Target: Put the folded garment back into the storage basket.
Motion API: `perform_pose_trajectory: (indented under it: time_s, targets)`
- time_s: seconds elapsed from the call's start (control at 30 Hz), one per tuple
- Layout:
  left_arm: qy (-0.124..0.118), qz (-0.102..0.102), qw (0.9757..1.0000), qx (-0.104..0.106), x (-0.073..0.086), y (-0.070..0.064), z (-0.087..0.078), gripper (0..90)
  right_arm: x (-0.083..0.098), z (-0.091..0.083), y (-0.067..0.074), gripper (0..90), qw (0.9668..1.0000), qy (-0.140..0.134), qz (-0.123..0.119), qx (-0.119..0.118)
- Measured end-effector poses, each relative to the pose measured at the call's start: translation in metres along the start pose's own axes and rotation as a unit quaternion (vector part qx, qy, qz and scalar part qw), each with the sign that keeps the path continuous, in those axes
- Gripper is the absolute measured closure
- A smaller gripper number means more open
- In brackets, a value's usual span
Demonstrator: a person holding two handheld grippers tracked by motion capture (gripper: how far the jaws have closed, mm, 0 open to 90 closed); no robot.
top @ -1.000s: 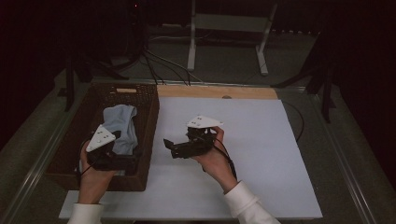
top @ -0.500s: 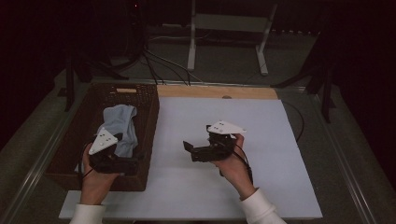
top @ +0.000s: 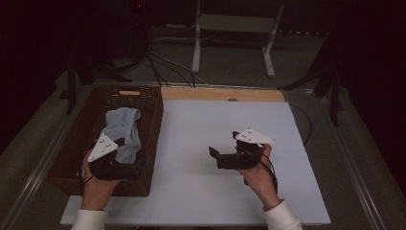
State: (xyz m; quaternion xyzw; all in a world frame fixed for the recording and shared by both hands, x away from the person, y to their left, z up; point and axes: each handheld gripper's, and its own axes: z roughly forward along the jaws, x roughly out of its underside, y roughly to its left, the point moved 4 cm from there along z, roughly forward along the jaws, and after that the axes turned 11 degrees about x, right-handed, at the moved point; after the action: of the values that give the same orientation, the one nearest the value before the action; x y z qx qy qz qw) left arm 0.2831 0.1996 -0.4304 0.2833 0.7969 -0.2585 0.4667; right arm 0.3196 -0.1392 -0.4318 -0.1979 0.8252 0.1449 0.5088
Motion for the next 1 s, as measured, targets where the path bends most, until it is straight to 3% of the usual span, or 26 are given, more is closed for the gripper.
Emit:
perform_pose_trajectory:
  time_s: [0.47, 1.0]
  targets:
    - [-0.003, 0.008, 0.9999, -0.007, 0.004, -0.003, -0.003, 0.1, 0.028, -0.024, -0.047, 0.1, 0.9991, 0.004, 0.014, 0.041]
    - [-0.016, 0.007, 0.9998, -0.008, 0.003, -0.001, -0.008, 0.1, 0.048, -0.046, -0.071, 0.1, 0.9982, -0.021, 0.025, 0.049]
